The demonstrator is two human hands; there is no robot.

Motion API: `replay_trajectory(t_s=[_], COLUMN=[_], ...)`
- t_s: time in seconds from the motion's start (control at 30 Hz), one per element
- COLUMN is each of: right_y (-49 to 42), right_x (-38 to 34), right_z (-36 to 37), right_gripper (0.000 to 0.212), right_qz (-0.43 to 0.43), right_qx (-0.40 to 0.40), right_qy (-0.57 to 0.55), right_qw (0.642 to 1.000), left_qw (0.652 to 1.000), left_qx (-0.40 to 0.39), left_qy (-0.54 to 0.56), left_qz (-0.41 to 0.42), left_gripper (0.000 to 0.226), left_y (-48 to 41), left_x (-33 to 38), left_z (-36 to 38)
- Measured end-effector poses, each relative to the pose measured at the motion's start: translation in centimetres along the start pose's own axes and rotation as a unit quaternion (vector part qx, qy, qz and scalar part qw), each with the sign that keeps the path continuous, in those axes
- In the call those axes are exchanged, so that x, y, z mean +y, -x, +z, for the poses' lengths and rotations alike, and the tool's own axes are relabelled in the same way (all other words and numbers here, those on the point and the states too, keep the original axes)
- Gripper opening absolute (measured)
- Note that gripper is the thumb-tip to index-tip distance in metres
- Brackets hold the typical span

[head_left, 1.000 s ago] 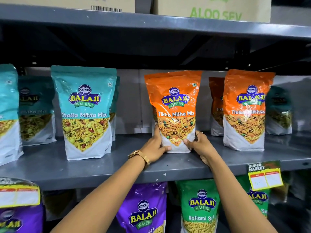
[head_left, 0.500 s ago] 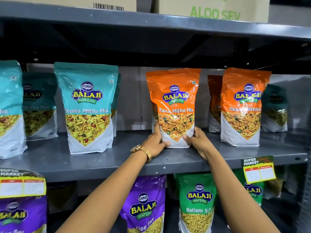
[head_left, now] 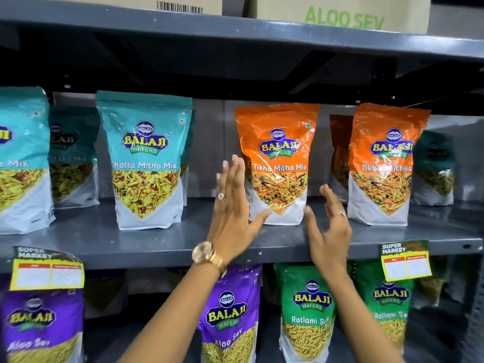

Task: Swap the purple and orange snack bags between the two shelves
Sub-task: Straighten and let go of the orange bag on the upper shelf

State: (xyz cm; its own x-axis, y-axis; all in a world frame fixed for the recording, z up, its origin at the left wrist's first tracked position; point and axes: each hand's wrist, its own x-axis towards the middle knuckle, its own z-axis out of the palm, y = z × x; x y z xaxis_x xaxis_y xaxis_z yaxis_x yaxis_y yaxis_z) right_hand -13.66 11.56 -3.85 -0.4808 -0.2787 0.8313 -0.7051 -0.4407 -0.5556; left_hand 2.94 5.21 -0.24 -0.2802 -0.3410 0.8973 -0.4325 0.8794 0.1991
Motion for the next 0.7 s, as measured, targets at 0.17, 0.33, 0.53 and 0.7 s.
replay_trajectory(t_s=[0.17,0.33,0.53,0.7], right_y=[9.8,17.7,22.5,23.4], right_x=[0.4,5.3,11.3,13.4], right_z=[0.3,2.2,4.4,5.8], right_gripper=[0.022,0.02,0.062,0.061], right_qz=[-0.041,0.12,0.314,0.38], right_qx=[0.0,-0.203,-0.418,-0.38], right_qy=[-0.04,-0.02,0.05,-0.018], right_qw=[0.998,0.972,0.851,0.843], left_qw=[0.994,0.995,0.876,0.814], left_qx=[0.087,0.05,-0.088,-0.186], left_qy=[0.009,0.038,0.163,0.257], left_qz=[0.07,-0.072,-0.445,-0.485], left_gripper=[0.071,0.073,0.121,0.109], left_y=[9.4,21.7,30.6,32.1], left_x=[0.2,-2.3,-6.1,-10.4], left_z=[0.5,2.7,6.0,7.8])
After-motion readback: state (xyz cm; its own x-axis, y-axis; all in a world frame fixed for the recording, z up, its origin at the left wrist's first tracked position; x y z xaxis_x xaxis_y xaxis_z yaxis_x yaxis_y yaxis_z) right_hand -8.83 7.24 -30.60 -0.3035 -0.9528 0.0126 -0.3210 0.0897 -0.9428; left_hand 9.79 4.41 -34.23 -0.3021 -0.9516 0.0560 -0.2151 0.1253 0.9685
